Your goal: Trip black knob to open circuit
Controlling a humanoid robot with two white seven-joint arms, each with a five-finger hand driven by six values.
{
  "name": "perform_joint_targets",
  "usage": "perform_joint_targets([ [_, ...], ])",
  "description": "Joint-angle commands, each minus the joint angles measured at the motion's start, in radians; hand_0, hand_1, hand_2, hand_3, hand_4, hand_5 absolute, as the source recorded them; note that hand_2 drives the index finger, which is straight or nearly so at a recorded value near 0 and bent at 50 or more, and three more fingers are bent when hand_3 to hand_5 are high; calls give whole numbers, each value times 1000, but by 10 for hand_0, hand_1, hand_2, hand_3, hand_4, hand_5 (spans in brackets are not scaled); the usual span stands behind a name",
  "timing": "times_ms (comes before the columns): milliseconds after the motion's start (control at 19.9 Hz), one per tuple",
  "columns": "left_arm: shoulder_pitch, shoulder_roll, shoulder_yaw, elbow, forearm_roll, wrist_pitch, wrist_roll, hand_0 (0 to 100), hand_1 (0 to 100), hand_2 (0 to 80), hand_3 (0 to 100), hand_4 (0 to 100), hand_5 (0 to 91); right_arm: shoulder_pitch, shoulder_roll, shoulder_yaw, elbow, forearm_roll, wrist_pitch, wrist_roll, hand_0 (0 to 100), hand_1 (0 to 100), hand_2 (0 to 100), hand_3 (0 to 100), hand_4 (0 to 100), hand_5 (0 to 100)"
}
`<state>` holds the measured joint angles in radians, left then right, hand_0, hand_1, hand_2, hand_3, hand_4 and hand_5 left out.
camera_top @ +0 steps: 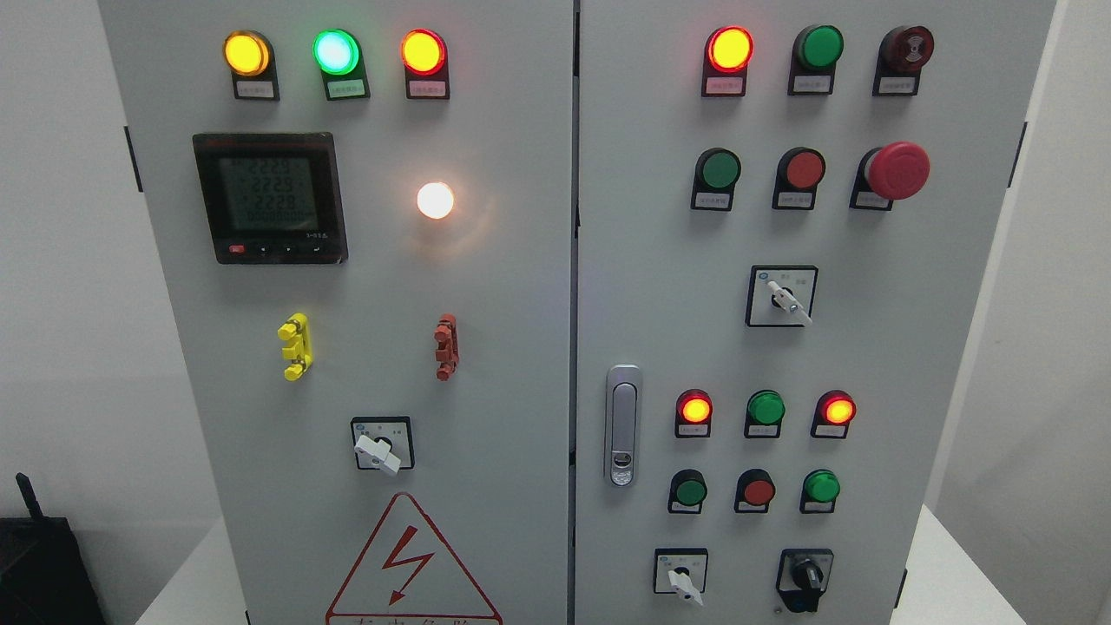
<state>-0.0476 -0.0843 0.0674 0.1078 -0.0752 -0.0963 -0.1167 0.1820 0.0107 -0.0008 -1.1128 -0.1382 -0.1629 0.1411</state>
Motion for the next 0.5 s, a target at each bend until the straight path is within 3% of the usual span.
perform_joint_targets([
  [0,0,0,2,-25,0,0,0,120,389,0,0,0,0,48,-41,-5,-427,-30,0,-8,0,15,0,760,669,539],
  [451,0,0,0,-25,2,0,0,120,389,0,0,0,0,53,-40,-22,-636,-34,5,-32,0,6,0,839,765,652],
])
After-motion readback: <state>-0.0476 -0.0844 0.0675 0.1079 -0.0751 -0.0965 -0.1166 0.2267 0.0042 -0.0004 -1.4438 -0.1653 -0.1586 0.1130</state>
